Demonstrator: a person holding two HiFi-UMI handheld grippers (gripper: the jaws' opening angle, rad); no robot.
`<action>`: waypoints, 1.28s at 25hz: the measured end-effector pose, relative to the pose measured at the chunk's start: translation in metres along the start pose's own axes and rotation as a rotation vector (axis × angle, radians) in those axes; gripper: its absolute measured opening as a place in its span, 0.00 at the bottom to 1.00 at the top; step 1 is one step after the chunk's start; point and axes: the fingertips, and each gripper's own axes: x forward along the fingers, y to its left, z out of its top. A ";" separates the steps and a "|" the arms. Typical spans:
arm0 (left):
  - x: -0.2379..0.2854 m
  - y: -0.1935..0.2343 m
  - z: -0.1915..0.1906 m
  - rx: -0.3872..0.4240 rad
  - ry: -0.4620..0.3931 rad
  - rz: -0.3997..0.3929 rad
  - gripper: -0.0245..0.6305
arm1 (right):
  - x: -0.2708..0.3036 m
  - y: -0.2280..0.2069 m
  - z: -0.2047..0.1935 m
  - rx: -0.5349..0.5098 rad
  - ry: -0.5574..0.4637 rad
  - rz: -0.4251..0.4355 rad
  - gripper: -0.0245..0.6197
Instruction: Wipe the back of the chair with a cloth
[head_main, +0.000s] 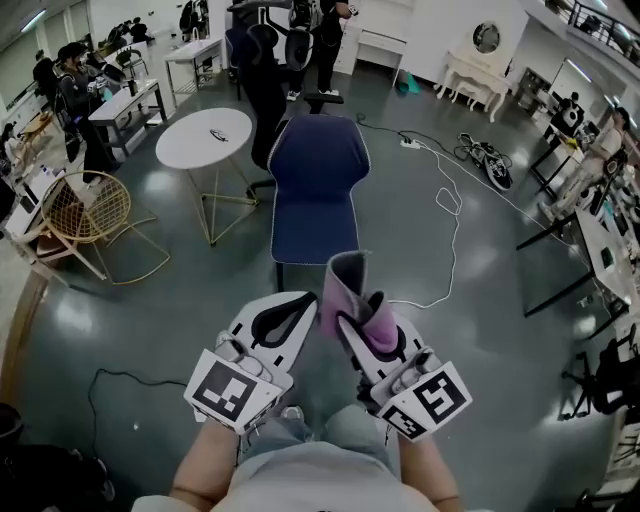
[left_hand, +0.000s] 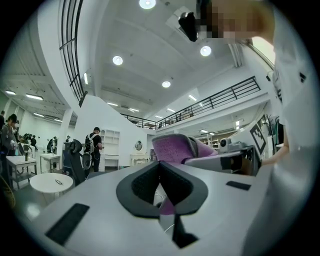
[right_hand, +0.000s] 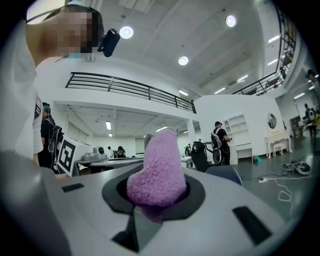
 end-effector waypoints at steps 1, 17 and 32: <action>0.002 0.002 0.000 -0.009 -0.004 -0.003 0.06 | 0.001 -0.001 0.000 -0.001 0.008 0.000 0.17; 0.079 0.064 -0.013 -0.006 0.012 0.019 0.06 | 0.064 -0.086 -0.011 0.069 0.029 0.014 0.16; 0.202 0.124 -0.009 0.001 0.026 0.111 0.06 | 0.124 -0.215 0.004 0.092 0.043 0.109 0.16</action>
